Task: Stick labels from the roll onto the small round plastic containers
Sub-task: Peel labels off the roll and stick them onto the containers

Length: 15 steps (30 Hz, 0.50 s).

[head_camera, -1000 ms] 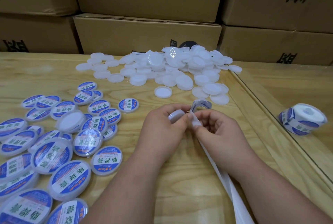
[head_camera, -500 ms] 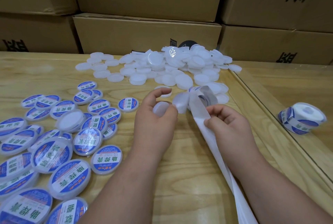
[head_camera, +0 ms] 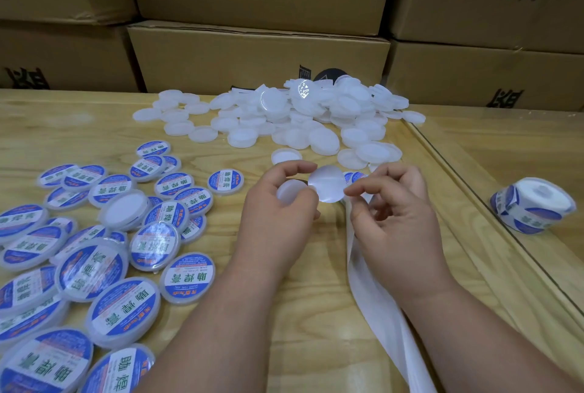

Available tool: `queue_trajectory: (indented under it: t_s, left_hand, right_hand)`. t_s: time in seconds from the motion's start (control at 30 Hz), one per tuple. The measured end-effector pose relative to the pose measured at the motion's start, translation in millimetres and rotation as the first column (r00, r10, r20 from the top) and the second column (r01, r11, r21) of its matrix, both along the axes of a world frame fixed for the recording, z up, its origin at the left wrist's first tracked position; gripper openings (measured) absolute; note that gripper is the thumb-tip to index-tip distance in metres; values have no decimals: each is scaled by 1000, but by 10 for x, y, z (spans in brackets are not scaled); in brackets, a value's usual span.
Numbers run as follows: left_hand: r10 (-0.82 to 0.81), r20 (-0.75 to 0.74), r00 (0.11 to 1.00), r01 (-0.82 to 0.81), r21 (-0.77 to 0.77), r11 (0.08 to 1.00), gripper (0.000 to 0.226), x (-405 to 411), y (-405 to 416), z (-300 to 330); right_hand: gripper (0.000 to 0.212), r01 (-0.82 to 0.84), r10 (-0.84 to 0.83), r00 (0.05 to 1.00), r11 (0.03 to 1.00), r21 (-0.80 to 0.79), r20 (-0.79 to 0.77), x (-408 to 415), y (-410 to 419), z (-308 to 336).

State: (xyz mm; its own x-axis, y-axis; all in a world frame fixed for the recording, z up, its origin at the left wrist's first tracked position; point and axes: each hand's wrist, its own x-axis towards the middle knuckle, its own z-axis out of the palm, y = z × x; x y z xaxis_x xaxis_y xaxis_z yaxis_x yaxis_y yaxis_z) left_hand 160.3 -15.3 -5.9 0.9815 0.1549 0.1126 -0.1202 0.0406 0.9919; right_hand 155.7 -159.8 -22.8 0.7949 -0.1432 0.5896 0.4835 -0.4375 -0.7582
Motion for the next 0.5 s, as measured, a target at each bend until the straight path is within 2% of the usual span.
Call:
queue_trajectory:
  t_s: [0.17, 0.37, 0.43, 0.5]
  left_hand:
    - [-34, -13, 999, 35, 7, 999, 32, 18, 13, -34]
    - [-63, -7, 998, 63, -22, 998, 27, 48, 15, -50]
    - [-101, 41, 994, 104, -83, 991, 25, 43, 25, -36]
    - [-144, 90, 986, 160, -222, 962, 30, 39, 35, -29]
  right_hand:
    - [34, 36, -35, 995, 999, 11, -99, 15, -40, -14]
    - [25, 53, -49, 990, 998, 28, -131, 1, -25, 9]
    - [23, 51, -41, 990, 996, 73, -138, -6, -31, 10]
    - [21, 31, 3, 986, 979, 201, -167, -11, -32, 14]
